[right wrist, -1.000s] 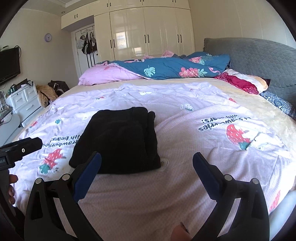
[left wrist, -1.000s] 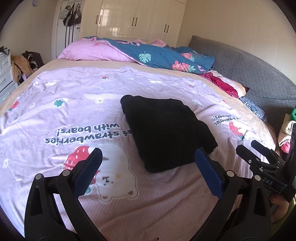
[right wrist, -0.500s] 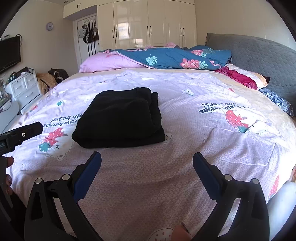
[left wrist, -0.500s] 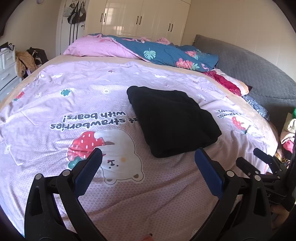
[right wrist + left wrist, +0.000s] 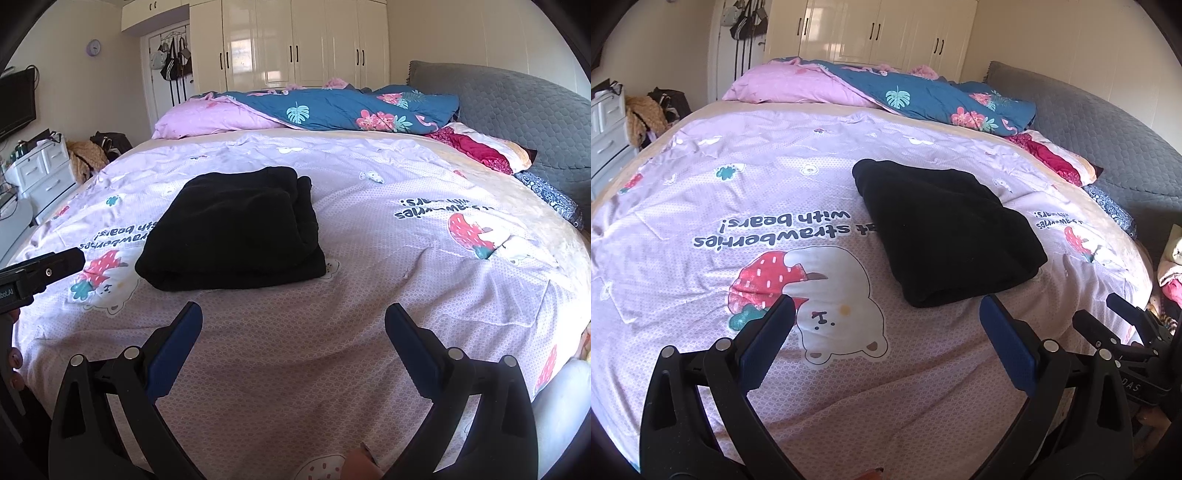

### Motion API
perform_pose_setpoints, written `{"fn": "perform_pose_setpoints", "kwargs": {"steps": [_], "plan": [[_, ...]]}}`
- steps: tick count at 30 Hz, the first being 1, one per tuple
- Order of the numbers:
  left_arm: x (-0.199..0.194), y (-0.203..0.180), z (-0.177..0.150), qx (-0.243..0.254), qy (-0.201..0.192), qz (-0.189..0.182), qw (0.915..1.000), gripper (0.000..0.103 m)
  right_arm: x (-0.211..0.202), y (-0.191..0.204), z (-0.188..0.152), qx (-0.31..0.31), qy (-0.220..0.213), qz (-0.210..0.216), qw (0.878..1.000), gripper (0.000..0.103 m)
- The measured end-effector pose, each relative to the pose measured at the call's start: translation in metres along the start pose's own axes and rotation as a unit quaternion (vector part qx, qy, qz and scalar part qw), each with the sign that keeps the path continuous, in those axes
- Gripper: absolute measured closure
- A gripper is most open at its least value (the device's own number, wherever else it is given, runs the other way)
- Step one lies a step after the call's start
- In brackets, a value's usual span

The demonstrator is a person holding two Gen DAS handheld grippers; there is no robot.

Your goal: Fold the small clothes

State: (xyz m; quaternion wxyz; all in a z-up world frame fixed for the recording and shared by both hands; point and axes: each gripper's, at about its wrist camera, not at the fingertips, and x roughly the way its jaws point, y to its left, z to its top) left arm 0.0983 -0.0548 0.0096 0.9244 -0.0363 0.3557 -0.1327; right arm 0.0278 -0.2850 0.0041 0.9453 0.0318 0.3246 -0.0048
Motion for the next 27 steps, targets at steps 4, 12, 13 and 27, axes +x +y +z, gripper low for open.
{"fn": "perform_pose_setpoints", "kwargs": {"steps": [4, 12, 13, 27], "plan": [[0.0, -0.0001, 0.0, 0.0, -0.001, 0.009, 1.0, 0.009, 0.0001, -0.0004, 0.0002, 0.0, 0.0, -0.002, 1.0, 0.005], [-0.0006, 0.0012, 0.0006, -0.003, 0.001, 0.008, 1.0, 0.009, -0.0003, -0.0018, 0.0006, 0.001, 0.0, -0.003, 1.0, 0.005], [0.0, 0.0011, 0.0006, -0.003, 0.003, 0.009, 1.0, 0.009, -0.0005, -0.0022, 0.0009, 0.001, 0.0, -0.004, 1.0, 0.005], [-0.0007, 0.0018, 0.001, -0.005, 0.006, 0.01, 0.9999, 0.009, -0.0001, -0.0036, 0.0006, 0.001, 0.0, -0.004, 1.0, 0.005]]}}
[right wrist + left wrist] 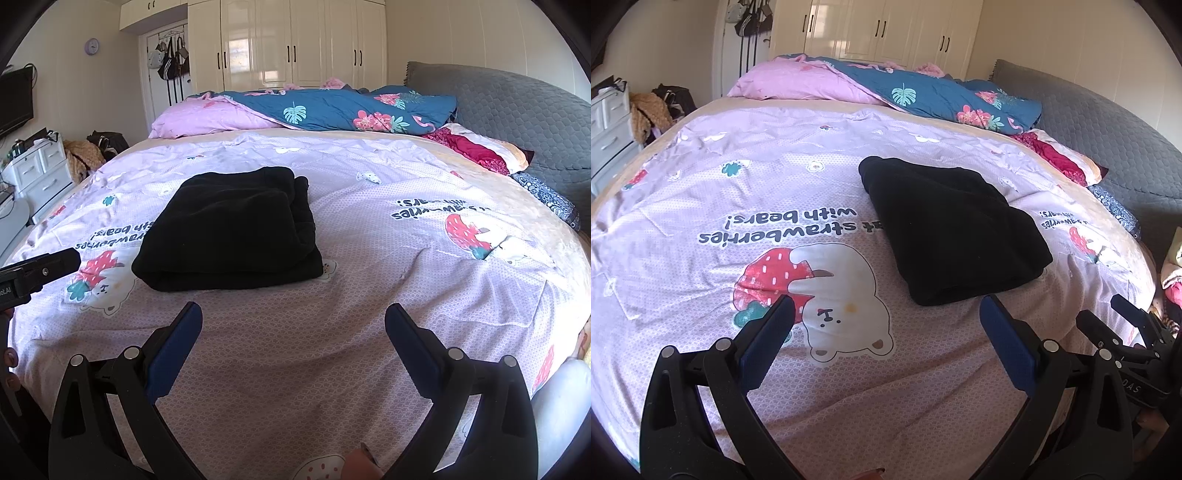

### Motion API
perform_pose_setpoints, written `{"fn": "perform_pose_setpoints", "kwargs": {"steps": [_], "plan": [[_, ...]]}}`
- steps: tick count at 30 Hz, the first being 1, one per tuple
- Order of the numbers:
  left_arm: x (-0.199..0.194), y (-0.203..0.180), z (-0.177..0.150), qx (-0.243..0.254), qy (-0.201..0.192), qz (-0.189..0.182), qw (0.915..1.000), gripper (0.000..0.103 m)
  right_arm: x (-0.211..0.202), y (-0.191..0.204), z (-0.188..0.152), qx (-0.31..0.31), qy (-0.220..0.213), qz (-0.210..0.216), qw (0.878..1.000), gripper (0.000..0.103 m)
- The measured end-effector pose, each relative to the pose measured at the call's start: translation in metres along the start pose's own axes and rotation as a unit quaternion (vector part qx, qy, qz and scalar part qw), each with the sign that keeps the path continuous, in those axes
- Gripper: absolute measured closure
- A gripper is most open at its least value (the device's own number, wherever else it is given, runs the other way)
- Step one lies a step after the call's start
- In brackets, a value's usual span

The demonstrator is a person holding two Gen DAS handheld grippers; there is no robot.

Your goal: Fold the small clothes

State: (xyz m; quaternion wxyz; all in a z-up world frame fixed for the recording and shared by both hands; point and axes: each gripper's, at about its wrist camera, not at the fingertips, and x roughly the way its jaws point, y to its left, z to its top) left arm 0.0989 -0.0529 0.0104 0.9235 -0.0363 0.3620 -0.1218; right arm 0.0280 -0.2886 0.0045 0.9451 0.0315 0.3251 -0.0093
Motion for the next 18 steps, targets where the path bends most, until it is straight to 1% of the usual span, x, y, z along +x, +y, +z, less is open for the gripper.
{"fn": "perform_pose_setpoints", "kwargs": {"steps": [14, 18], "plan": [[0.0011, -0.0009, 0.0, 0.002, 0.004, 0.006, 1.0, 0.009, 0.0, 0.0004, 0.0001, -0.001, 0.001, 0.0, 1.0, 0.005], [0.0033, -0.0002, -0.0013, 0.005, 0.008, 0.013, 0.9999, 0.009, 0.0008, -0.0011, -0.0002, 0.0, 0.001, 0.0, 1.0, 0.005]]}}
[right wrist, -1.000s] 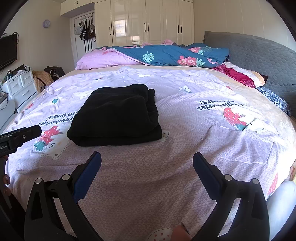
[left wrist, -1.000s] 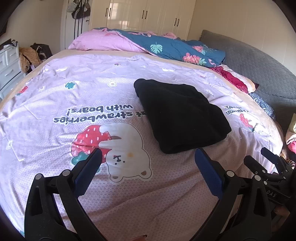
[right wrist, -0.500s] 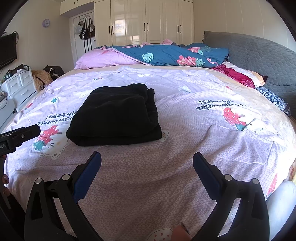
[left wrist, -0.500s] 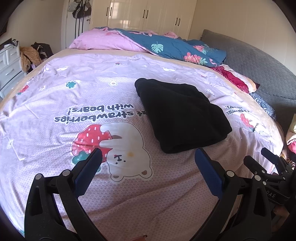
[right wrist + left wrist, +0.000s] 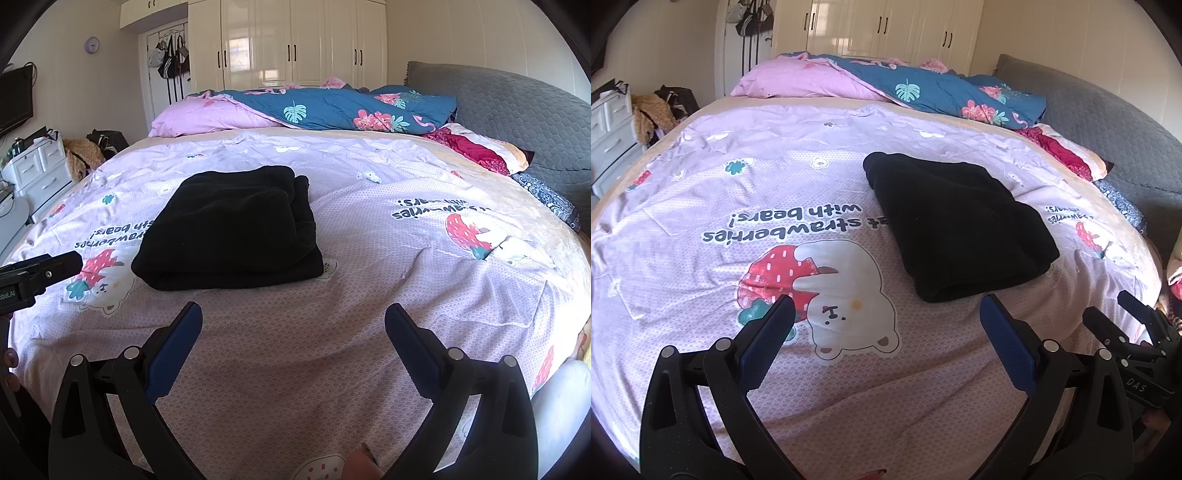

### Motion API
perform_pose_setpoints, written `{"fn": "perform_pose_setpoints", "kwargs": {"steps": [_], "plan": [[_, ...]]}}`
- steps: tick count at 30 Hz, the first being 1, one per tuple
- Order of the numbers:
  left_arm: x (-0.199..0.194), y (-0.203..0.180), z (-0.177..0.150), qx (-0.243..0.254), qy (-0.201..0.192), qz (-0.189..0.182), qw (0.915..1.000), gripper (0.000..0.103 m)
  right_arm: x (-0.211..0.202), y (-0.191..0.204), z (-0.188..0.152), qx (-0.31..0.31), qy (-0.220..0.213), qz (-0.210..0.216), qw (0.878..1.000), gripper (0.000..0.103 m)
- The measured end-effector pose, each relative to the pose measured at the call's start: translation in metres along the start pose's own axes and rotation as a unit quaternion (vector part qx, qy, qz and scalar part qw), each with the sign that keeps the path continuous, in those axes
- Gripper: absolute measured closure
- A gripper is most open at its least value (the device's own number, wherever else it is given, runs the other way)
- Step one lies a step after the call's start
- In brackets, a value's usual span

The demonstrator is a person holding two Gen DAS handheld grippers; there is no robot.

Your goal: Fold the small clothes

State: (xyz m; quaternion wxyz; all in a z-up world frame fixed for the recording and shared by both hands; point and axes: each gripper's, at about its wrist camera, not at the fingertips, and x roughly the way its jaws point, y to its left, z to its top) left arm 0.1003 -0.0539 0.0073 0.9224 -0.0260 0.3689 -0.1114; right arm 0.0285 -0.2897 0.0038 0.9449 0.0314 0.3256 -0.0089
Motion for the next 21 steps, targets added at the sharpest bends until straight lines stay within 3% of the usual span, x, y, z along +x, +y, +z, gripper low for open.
{"fn": "perform_pose_setpoints", "kwargs": {"steps": [15, 21], "plan": [[0.005, 0.002, -0.001, -0.008, 0.021, -0.006, 0.9997, 0.009, -0.002, -0.014, 0.001, 0.029, -0.004, -0.008, 1.0, 0.005], [-0.001, 0.028, 0.008, -0.033, 0.012, 0.01, 0.9993, 0.009, -0.015, -0.079, 0.006, 0.094, -0.021, -0.077, 0.992, 0.005]]}}
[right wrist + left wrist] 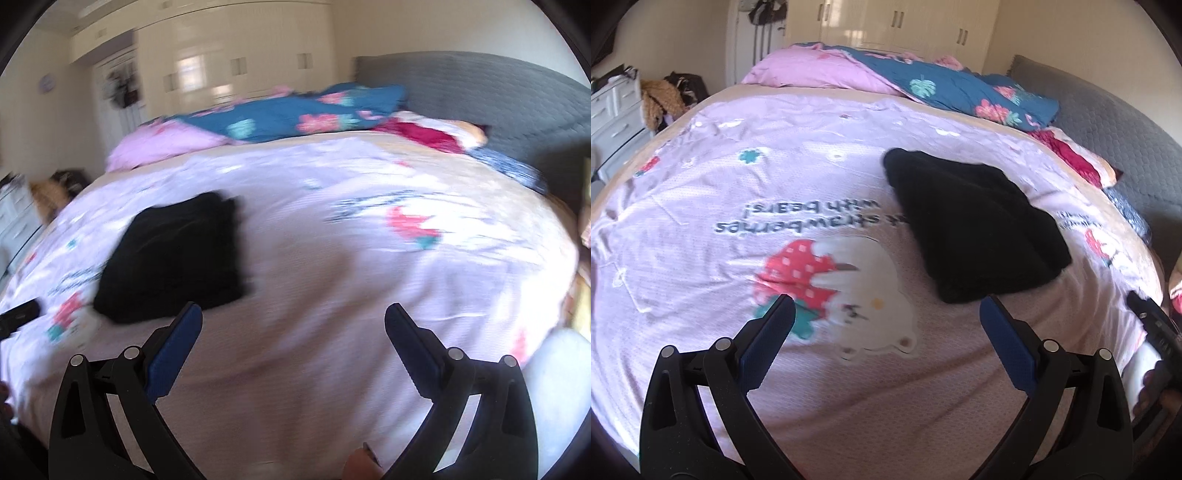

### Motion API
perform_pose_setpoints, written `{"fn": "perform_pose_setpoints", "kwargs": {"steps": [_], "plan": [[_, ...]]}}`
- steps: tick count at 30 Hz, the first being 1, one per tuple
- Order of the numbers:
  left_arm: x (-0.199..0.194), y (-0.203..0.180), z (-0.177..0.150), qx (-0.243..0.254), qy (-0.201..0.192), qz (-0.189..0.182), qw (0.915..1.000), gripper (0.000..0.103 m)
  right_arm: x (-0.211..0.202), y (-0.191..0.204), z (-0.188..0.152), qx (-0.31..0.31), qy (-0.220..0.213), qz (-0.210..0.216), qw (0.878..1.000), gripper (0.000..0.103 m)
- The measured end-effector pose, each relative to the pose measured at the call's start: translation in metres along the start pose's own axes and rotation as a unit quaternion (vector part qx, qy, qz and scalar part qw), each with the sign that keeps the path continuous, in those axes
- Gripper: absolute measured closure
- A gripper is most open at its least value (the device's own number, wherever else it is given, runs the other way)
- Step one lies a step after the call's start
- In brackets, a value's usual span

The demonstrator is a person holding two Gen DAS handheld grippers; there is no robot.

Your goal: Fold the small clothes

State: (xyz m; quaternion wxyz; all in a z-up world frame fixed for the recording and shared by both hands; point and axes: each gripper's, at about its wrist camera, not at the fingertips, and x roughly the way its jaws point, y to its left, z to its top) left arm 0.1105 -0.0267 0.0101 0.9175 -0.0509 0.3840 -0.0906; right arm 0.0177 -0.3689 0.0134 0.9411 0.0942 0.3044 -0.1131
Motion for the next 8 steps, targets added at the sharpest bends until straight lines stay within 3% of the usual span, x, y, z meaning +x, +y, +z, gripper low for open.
{"fn": "perform_pose_setpoints", "kwargs": {"steps": [3, 5, 7, 8], "plan": [[0.003, 0.047, 0.021, -0.038, 0.01, 0.028, 0.9989, 0.009, 0.003, -0.075, 0.006, 0.057, -0.01, -0.096, 0.994, 0.005], [0.004, 0.098, 0.035, -0.071, -0.001, 0.067, 0.9952, 0.009, 0.004, -0.143, 0.002, 0.111, -0.004, -0.171, 0.979, 0.005], [0.012, 0.155, 0.047, -0.085, 0.0, 0.143, 0.9861, 0.009, 0.003, -0.209, -0.01, 0.153, 0.014, -0.253, 0.955, 0.004], [0.016, 0.181, 0.051, -0.092, 0.004, 0.18, 0.9794, 0.009, 0.0, -0.252, -0.02, 0.179, 0.024, -0.303, 0.936, 0.004]]}}
